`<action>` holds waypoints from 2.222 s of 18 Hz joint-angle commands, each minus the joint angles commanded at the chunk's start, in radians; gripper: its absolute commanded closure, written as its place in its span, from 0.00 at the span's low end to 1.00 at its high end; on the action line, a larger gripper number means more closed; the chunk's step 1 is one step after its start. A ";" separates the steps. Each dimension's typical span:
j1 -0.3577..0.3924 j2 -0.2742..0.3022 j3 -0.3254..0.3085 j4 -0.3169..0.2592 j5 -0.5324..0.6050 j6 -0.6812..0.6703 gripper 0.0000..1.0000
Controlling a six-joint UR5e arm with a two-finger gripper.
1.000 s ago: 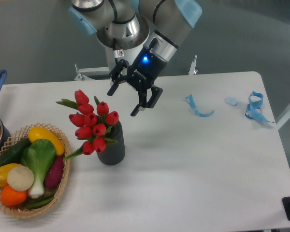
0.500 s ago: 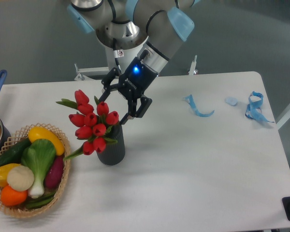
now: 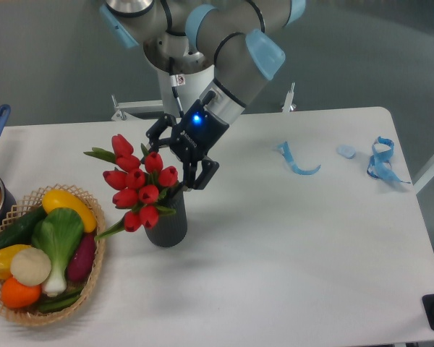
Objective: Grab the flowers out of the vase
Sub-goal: 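Lower the open gripper around the tulip stems above the vase rim, then close the gripper on the tulip stems, then lift the tulip bunch straight up out of the vase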
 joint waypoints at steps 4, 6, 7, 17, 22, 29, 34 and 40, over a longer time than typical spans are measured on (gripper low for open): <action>-0.020 -0.017 0.015 0.005 -0.003 -0.005 0.00; -0.023 -0.023 0.018 0.006 -0.003 -0.005 0.00; -0.026 -0.028 0.023 0.006 -0.003 -0.005 0.01; -0.014 -0.040 0.029 0.006 -0.003 -0.003 0.59; -0.009 -0.037 0.051 -0.005 -0.011 -0.008 0.63; -0.002 0.024 0.101 -0.009 -0.074 -0.144 0.63; 0.003 0.083 0.120 -0.009 -0.132 -0.257 0.63; 0.028 0.147 0.160 -0.009 -0.150 -0.359 0.63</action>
